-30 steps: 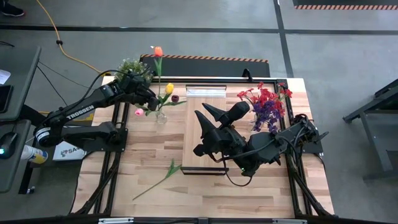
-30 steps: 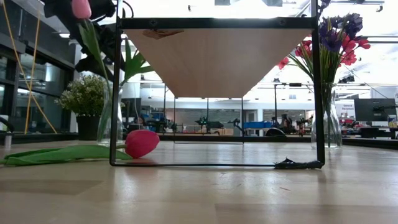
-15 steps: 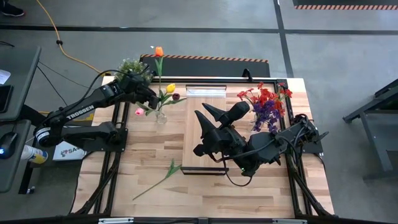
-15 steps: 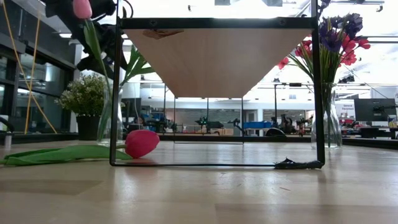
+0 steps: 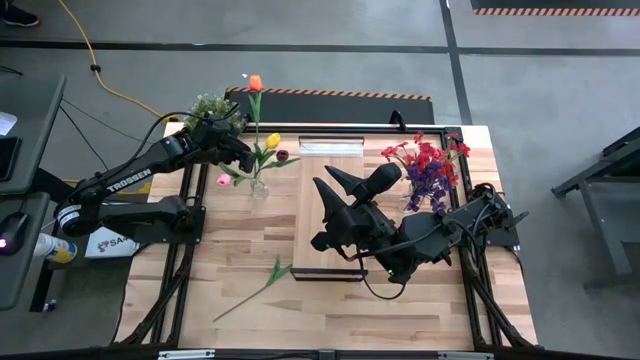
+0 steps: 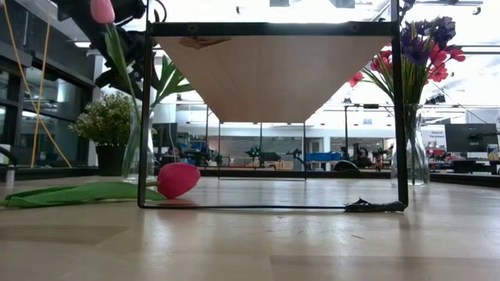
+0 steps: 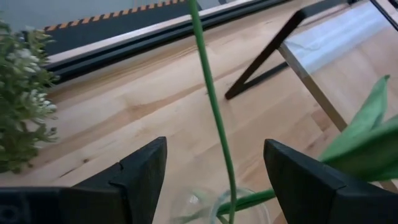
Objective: Pick and place flowers into a vace then onto a shelf
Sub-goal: Put the orange tulip into the left transparent vase
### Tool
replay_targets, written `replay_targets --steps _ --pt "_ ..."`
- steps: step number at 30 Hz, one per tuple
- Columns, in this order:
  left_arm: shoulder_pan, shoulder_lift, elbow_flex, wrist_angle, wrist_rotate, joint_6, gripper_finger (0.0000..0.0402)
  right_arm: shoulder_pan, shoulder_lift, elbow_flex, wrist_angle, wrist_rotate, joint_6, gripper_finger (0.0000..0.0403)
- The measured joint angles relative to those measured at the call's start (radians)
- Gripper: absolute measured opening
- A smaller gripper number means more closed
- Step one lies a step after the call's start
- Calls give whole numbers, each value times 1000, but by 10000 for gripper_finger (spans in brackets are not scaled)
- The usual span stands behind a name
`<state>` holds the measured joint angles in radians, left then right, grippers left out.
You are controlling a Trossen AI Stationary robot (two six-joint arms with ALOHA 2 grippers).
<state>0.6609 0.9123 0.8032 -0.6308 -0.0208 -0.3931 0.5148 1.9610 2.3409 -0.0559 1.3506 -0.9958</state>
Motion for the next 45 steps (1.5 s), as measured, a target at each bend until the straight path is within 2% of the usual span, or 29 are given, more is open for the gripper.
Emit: replay_targets --steps 22,37,40,45 --pt "0 3 0 67 -60 0 298 0 0 0 0 0 4 129" --pt "0 132 0 113 -63 0 297 1 0 0 0 6 4 129" --pt "0 133 0 113 -47 -1 280 1 0 0 0 8 4 129" --pt "0 124 0 113 -47 -1 227 -4 0 0 0 8 4 129"
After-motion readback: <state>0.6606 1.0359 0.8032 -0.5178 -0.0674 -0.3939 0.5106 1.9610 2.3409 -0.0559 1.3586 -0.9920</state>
